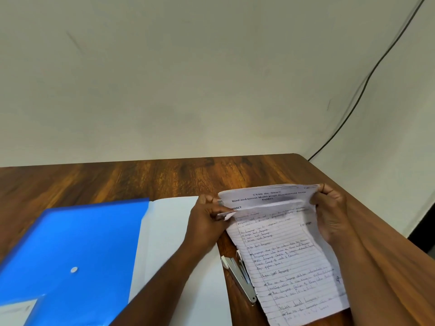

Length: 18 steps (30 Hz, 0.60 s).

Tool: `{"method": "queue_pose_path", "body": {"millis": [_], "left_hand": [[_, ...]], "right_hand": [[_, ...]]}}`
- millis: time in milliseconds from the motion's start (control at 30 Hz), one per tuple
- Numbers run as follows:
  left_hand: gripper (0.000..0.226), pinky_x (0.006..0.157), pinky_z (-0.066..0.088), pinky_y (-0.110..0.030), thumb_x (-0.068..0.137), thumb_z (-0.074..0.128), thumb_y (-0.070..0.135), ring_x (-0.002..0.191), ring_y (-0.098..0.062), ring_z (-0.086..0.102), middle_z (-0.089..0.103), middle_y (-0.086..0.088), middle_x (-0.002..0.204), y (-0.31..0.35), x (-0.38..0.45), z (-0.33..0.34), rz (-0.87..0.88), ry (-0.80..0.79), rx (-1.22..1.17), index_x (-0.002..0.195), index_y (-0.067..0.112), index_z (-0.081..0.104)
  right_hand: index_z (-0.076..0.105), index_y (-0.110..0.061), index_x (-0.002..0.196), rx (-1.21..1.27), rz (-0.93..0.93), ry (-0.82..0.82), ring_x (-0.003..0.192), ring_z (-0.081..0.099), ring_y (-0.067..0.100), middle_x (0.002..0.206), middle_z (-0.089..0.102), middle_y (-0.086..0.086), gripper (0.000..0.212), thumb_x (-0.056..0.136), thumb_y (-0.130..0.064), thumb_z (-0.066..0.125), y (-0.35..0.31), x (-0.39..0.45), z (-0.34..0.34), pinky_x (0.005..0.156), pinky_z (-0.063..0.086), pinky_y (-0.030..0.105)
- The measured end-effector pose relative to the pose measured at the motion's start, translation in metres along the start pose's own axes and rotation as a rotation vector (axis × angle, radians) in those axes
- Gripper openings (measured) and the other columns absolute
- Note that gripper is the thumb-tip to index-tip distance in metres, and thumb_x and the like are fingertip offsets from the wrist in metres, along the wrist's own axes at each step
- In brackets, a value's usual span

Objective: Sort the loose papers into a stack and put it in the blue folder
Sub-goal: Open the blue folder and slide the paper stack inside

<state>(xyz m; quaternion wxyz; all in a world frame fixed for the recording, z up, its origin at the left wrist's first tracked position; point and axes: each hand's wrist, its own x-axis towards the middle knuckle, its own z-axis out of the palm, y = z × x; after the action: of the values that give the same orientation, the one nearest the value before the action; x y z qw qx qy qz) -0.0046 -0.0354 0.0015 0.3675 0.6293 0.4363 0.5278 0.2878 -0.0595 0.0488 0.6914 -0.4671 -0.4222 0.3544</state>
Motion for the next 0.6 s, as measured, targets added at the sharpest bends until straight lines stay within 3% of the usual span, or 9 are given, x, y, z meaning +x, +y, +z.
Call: {"method": "queue_pose_path", "body": {"millis": [67,133,200,300,367,433,533,600], "left_hand": [[0.021,0.085,0.064,-0.03,0.08,0.088,0.006,0.107,-0.004,0.066,0.068,0.013,0.115,0.001,-0.001,-0.001,0.026,-0.032,-0.043,0.093,0.023,0.085],[0.022,0.086,0.065,-0.035,0.081,0.088,0.005,0.102,-0.007,0.073,0.078,0.011,0.107,0.0,-0.003,-0.003,0.039,-0.085,-0.066,0.095,0.022,0.086],[0.019,0.083,0.065,-0.039,0.08,0.09,0.008,0.092,-0.015,0.077,0.081,0.008,0.094,-0.003,-0.002,-0.003,0.058,-0.088,-0.039,0.091,0.022,0.086],[0.016,0.08,0.064,-0.036,0.077,0.092,0.01,0.086,-0.017,0.078,0.082,0.007,0.087,-0.007,-0.002,-0.003,0.061,-0.069,-0.043,0.086,0.021,0.087],[0.015,0.083,0.065,-0.039,0.076,0.093,0.01,0.085,-0.018,0.078,0.082,0.006,0.087,-0.007,-0.002,-0.003,0.072,-0.083,-0.058,0.084,0.021,0.087],[0.016,0.086,0.065,-0.043,0.076,0.092,0.008,0.087,-0.018,0.078,0.082,0.005,0.088,-0.008,-0.003,-0.002,0.09,-0.1,-0.055,0.084,0.022,0.087],[0.019,0.088,0.064,-0.048,0.078,0.091,0.006,0.095,-0.019,0.078,0.082,0.005,0.095,-0.012,-0.003,-0.002,0.114,-0.119,-0.048,0.086,0.023,0.087],[0.022,0.086,0.065,-0.049,0.078,0.091,0.005,0.098,-0.017,0.078,0.082,0.006,0.099,-0.015,-0.004,-0.003,0.152,-0.124,-0.015,0.088,0.024,0.086]], "right_hand": [[0.056,-0.002,0.076,0.033,0.025,-0.031,0.053,0.051,0.013,0.061,0.06,0.004,0.019,0.079,0.013,0.045,-0.007,-0.007,0.003,0.052,0.045,0.02],[0.058,-0.007,0.066,0.103,0.064,-0.065,0.042,0.046,0.001,0.048,0.055,-0.01,0.04,0.086,0.017,0.032,-0.017,-0.015,0.008,0.042,0.039,0.014],[0.065,-0.016,0.052,0.229,0.183,-0.075,0.046,0.049,0.007,0.049,0.055,-0.007,0.053,0.086,0.006,0.03,-0.019,-0.021,0.011,0.048,0.041,0.016],[0.07,-0.017,0.063,0.244,0.332,0.019,0.064,0.051,0.022,0.067,0.063,0.003,0.023,0.076,-0.021,0.052,-0.019,-0.013,0.008,0.062,0.038,0.029],[0.075,-0.015,0.078,0.15,0.362,0.053,0.07,0.059,0.025,0.079,0.071,0.008,0.032,0.089,-0.04,0.06,-0.019,-0.007,0.003,0.068,0.043,0.034],[0.066,-0.016,0.073,0.05,0.405,0.082,0.065,0.059,0.023,0.074,0.067,0.009,0.042,0.091,-0.054,0.064,-0.018,-0.001,0.0,0.067,0.045,0.035],[0.059,-0.012,0.065,-0.293,0.296,0.204,0.062,0.049,0.025,0.07,0.058,0.013,0.03,0.077,-0.034,0.076,-0.01,0.004,-0.004,0.06,0.038,0.039],[0.066,-0.01,0.068,-0.409,0.297,0.216,0.063,0.053,0.026,0.069,0.065,0.014,0.023,0.09,-0.015,0.071,-0.006,0.004,-0.004,0.058,0.039,0.038]]}}
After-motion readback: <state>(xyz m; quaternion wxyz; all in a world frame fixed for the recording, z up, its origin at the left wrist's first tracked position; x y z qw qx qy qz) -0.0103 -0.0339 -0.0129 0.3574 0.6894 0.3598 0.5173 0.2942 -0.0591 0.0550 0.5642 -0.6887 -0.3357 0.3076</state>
